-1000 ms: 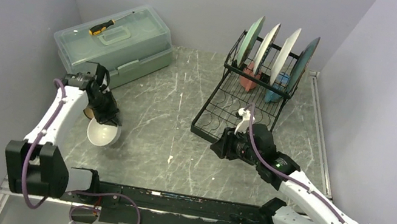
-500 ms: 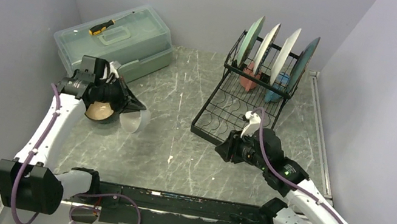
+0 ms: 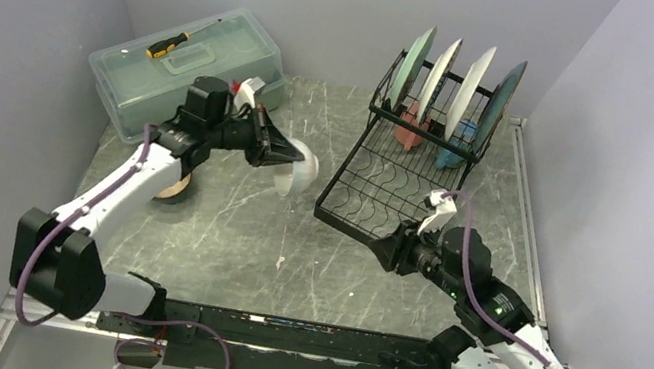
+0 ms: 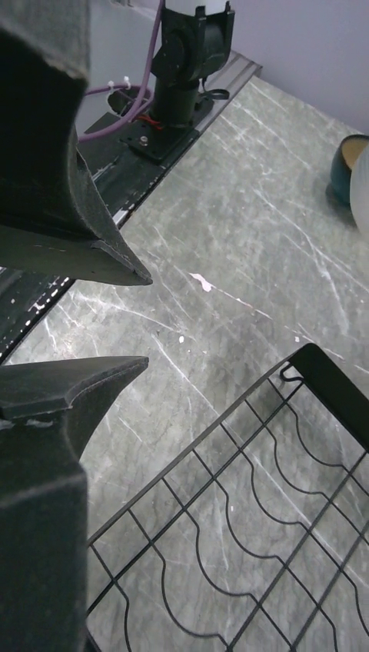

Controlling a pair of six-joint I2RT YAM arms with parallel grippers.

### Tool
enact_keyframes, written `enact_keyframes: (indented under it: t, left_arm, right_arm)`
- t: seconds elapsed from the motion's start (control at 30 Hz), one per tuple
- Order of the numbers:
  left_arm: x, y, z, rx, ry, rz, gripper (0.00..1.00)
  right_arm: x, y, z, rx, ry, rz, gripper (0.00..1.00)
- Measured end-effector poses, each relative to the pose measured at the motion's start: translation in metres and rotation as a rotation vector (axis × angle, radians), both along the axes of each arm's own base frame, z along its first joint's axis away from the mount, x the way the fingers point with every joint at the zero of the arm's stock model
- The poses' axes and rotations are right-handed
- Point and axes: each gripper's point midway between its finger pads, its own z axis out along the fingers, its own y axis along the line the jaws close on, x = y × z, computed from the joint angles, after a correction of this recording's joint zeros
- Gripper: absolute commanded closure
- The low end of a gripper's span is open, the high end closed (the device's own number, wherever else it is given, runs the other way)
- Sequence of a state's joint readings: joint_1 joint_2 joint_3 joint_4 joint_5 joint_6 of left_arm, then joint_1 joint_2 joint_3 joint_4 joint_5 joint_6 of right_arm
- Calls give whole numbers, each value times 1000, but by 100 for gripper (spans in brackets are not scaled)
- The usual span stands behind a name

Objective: Load the mixed dishes into the dish rack
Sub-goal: Insert the bowl into the dish rack.

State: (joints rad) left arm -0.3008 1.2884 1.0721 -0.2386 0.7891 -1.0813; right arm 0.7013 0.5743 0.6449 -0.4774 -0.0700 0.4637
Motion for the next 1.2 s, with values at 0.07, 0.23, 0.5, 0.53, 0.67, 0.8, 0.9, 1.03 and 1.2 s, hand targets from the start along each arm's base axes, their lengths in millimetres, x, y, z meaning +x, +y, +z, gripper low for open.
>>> enact_keyframes:
  t: [0.07, 0.23, 0.5, 0.53, 0.67, 0.8, 0.9, 1.03, 1.2]
  left_arm:
    - [5, -14, 4, -42, -26, -36, 100]
    - [14, -41, 16, -138, -100, -114, 100]
    - [18, -83, 22, -286, -167, -239, 100]
    - [16, -89, 20, -300, -166, -259, 100]
    - [11, -111, 10, -346, -153, -340, 100]
    - [3, -130, 8, -386, -165, -413, 100]
    - [-1, -142, 10, -422, -184, -458, 100]
    - [-4, -158, 7, -462, -194, -504, 100]
    - [-9, -178, -6, -476, -171, -550, 100]
  right_arm:
    - [-2, -4, 7, 11, -19, -9, 60]
    - [-12, -14, 33, 62, -84, -18, 61]
    - [-29, -26, 87, 169, -208, -6, 61]
    - [-31, -28, 90, 175, -216, -5, 61]
    - [-34, -30, 95, 175, -222, 0, 62]
    - [-36, -30, 92, 166, -209, 5, 62]
    - [-38, -30, 91, 164, -203, 12, 62]
    - [-40, -32, 90, 156, -193, 12, 62]
    - [-43, -34, 94, 160, -198, 11, 63]
